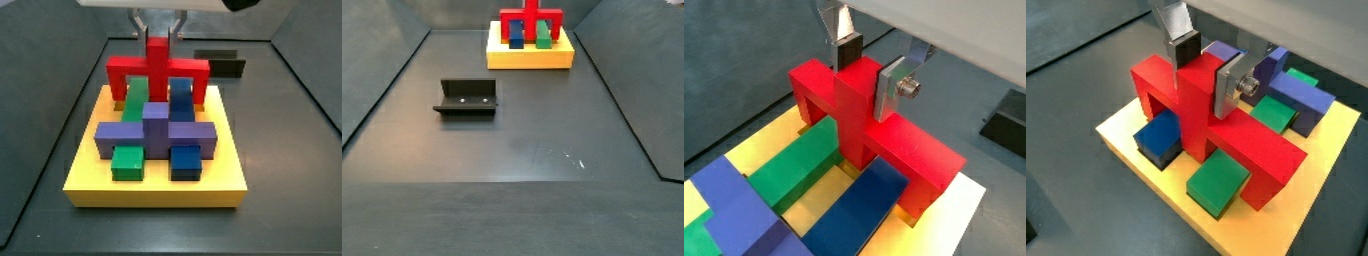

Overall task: Pick up the red object. Move up. Move to above the board. Insert the red object.
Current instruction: Insert the red object.

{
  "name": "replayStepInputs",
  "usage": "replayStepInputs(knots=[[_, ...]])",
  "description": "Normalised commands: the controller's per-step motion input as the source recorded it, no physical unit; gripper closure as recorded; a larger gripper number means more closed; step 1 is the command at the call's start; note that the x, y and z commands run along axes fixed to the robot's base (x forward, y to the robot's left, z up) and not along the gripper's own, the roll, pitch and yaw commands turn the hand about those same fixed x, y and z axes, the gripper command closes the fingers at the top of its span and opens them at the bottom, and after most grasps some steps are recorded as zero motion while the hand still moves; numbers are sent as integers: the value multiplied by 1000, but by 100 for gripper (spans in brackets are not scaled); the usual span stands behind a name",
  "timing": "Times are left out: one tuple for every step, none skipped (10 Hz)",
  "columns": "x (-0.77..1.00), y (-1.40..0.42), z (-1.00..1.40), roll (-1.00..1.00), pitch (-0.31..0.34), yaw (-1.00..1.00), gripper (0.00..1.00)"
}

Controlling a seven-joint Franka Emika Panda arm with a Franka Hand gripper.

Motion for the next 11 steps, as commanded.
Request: replayStepInputs(knots=[[49,-37,-223,263,0,114,100],[11,-57,-194,183,0,94,100],[9,-49,-143,86,0,34,100],[6,-100,-100,39,0,0,100],[0,-129,-54,0,-6,0,100],[0,-154,0,-44,-21,0,100],[0,-123,-23,-104,-53,0,100],[0,-14,-94,-100,-59,0,100],[0,0,-160,-99,-74,0,100],[34,23,-257,-54,-57,0,100],[43,143,-257,-36,-41,20,100]])
